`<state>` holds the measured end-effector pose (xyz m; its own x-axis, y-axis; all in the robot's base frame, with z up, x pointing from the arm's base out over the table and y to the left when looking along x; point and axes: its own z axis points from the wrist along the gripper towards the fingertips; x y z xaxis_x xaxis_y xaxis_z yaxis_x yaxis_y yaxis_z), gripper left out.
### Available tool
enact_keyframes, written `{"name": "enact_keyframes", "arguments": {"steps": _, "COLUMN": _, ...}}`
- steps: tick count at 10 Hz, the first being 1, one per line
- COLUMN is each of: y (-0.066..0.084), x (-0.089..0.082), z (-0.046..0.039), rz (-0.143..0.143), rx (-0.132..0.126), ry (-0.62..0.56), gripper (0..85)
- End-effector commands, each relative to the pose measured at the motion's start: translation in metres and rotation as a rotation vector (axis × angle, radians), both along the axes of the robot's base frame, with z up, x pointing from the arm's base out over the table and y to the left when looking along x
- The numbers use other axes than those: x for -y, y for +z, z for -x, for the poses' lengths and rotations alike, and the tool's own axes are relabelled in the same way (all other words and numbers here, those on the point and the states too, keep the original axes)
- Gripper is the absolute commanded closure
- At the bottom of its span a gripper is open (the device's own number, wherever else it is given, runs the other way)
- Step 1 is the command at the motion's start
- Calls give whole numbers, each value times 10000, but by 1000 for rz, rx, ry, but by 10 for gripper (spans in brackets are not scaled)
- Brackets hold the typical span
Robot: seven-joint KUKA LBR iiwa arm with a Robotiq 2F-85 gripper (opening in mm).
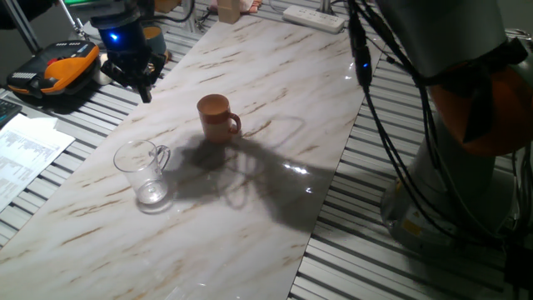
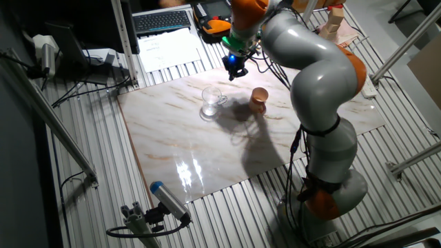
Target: Pour the water from one cup into another empty cup
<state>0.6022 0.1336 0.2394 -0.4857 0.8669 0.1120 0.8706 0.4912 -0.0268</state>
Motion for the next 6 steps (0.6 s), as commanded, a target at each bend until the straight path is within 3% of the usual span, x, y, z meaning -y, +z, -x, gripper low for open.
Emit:
{"name": "enact_keyframes", "arguments": {"steps": 1, "y": 26, "x": -8, "z": 21, "rz": -14, "rx": 19, "ry": 18, "gripper": 850}}
{"name": "enact_keyframes", "arguments": {"steps": 2, "y": 63, "x": -31, "z": 46, "rz": -32, "rx": 30, "ry": 50, "gripper": 850}}
{"name": "enact_keyframes", "arguments": {"steps": 3, "y": 86, "x": -61, "z": 70, "rz": -31, "rx": 36, "ry": 92, "gripper": 850}}
{"name": "enact_keyframes", "arguments": {"steps": 6, "y": 147, "x": -73, "z": 142, "rz": 6, "rx": 44, "ry": 277, "gripper": 850}}
